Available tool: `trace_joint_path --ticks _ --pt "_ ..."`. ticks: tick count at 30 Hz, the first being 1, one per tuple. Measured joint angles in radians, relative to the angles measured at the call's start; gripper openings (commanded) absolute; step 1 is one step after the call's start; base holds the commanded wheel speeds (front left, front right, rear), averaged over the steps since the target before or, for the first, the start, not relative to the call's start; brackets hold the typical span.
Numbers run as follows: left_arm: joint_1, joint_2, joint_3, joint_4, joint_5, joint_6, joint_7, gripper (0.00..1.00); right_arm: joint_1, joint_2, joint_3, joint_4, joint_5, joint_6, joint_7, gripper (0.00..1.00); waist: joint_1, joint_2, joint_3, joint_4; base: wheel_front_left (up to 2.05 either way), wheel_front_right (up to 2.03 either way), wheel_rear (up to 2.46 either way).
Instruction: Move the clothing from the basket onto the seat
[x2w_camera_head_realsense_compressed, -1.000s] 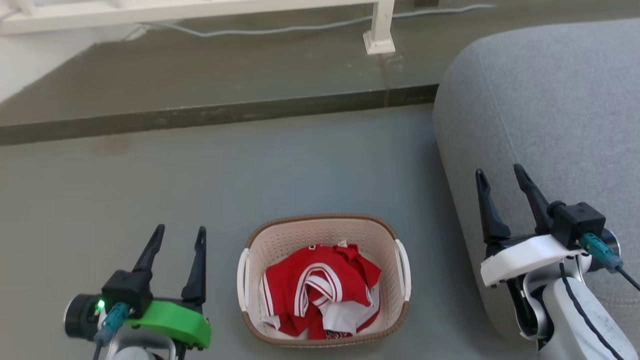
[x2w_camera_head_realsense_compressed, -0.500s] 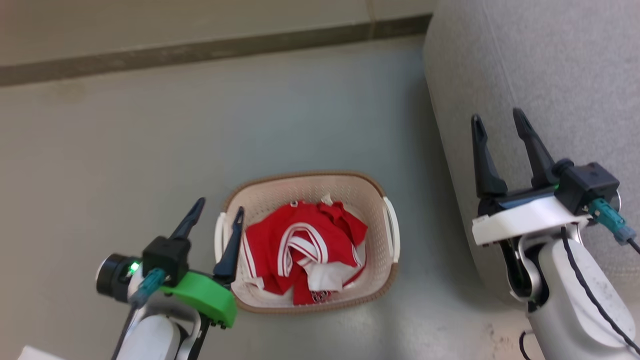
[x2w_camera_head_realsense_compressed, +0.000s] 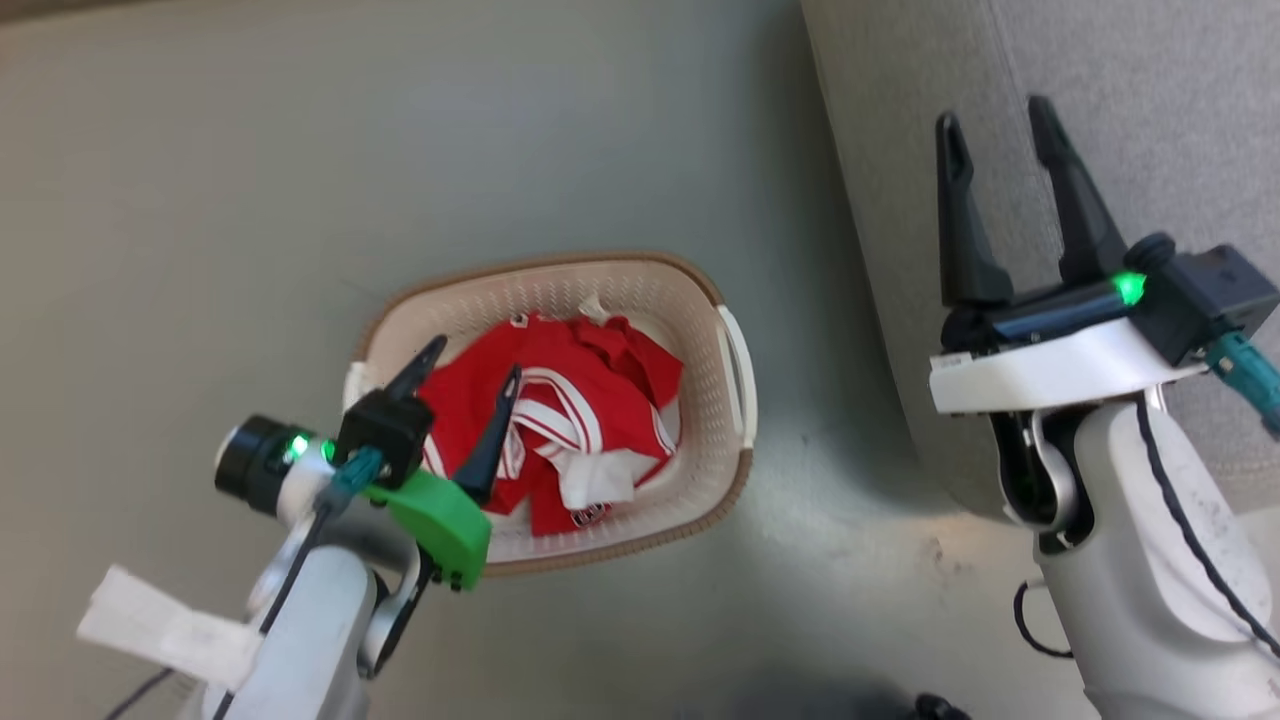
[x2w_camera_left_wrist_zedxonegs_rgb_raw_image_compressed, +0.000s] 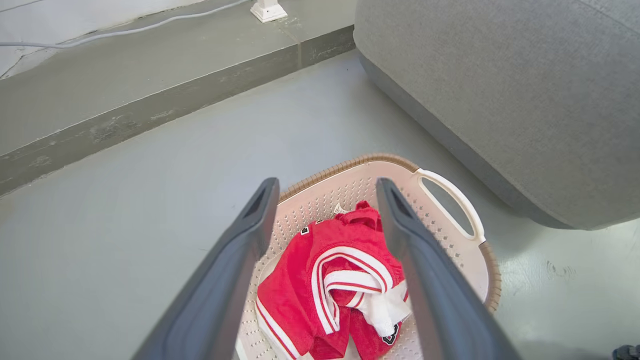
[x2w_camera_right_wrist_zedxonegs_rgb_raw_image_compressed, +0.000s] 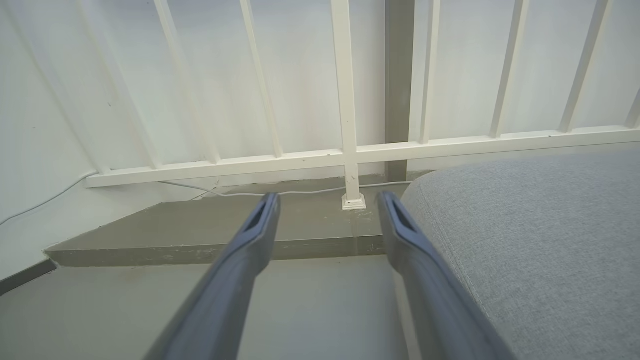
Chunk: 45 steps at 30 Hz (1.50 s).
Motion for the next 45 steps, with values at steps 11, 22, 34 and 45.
trace_joint_path --ticks 11,22,34,45 --pt "-0.125 0.007 -0.019 0.113 0.034 -0.021 0.042 1.00 -0.073 0.028 0.012 -0.047 0.000 0.017 -0.003 1.00 0.0001 0.0000 0.150 -0.071 0.00 0.00 0.00" --pt "-0.226 0.011 -0.031 0.237 0.039 -0.035 0.066 1.00 -0.111 0.036 0.013 -0.069 0.001 0.017 -0.003 1.00 0.0001 0.0000 0.272 -0.155 0.00 0.00 0.00" --pt "-0.300 0.006 -0.063 0.359 0.041 -0.047 0.114 1.00 -0.129 0.041 0.018 -0.079 0.009 0.017 -0.003 1.00 0.0001 0.0000 0.347 -0.198 0.00 0.00 0.00" --pt "-0.348 -0.012 -0.059 0.494 0.023 -0.047 0.153 1.00 -0.145 0.045 0.029 -0.080 0.022 0.017 -0.003 1.00 0.0000 0.0000 0.380 -0.212 0.00 0.00 0.00"
